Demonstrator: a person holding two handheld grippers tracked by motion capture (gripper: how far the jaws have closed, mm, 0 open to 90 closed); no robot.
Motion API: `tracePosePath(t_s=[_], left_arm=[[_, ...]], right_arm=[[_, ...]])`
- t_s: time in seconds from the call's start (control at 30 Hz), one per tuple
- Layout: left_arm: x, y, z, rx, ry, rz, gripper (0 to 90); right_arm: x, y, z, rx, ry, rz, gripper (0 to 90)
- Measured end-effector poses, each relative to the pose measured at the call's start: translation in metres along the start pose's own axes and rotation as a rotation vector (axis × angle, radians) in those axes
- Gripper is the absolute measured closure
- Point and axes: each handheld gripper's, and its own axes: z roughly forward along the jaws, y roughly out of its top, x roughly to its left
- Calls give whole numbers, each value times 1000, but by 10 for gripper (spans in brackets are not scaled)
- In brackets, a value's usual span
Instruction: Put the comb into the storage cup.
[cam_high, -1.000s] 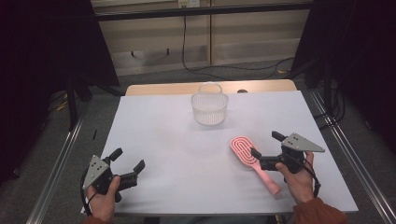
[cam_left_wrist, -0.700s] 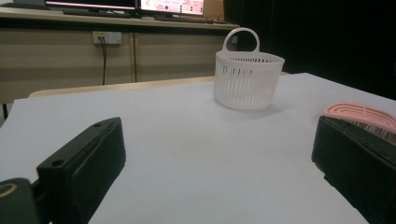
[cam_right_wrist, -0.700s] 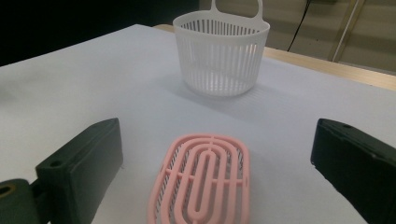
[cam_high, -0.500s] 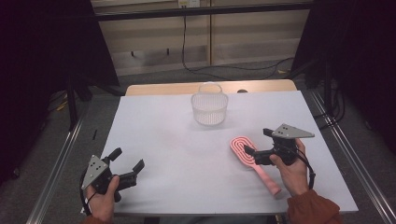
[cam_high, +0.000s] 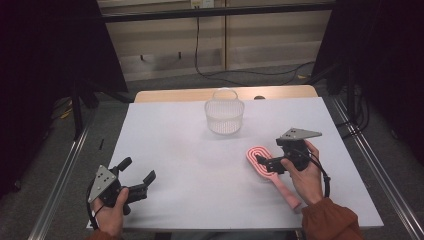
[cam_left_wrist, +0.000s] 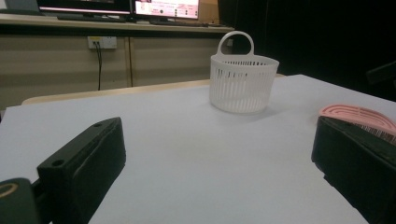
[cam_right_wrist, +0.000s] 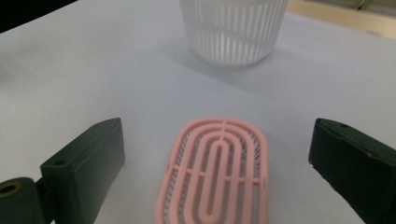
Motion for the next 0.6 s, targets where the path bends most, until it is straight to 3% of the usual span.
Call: tracePosePath(t_s=[0.13, 0.27, 0.4, 0.5, 0.6], left_arm=[[1, -1, 1, 11, 8, -14, 30], [0, -1, 1, 13, 9, -6, 30], [1, -1, 0, 27, 5, -9, 30], [1, -1, 0, 25, 3, -4, 30], [1, -2, 0, 27, 1, -5, 30]], right_arm=[[-1, 6, 5, 56, -7, 6, 33], [-4, 12, 9, 97, 38, 16, 48], [-5, 16, 11, 147, 26, 1, 40], [-5, 17, 11, 170, 20, -37, 31], [-8, 18, 15, 221, 26, -5, 40]])
